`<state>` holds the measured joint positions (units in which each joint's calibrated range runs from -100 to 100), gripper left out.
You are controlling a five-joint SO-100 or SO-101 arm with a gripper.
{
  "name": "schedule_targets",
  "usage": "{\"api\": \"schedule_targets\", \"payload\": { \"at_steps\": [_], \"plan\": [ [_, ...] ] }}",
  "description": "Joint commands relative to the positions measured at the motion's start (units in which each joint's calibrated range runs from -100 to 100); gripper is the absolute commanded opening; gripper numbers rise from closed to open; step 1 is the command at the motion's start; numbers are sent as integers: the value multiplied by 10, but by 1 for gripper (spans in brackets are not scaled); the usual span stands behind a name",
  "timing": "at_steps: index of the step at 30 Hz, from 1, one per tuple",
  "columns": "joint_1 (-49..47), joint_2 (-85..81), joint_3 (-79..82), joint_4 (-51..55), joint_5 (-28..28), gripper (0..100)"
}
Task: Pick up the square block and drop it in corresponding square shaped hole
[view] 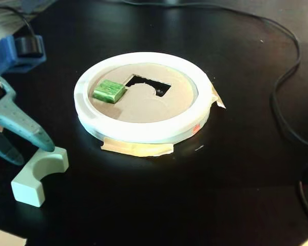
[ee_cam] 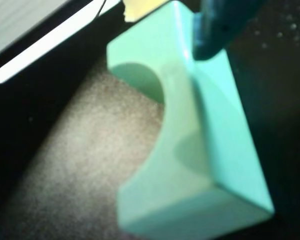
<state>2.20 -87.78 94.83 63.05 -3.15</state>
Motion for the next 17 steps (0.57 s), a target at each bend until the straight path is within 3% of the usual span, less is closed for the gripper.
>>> {"api": "schedule_targets", "payload": {
  "at_steps": [1,17],
  "plan": [
    [0,-6,1,-15,1,76],
    [13,-7,2,-15,1,76]
  ]
}}
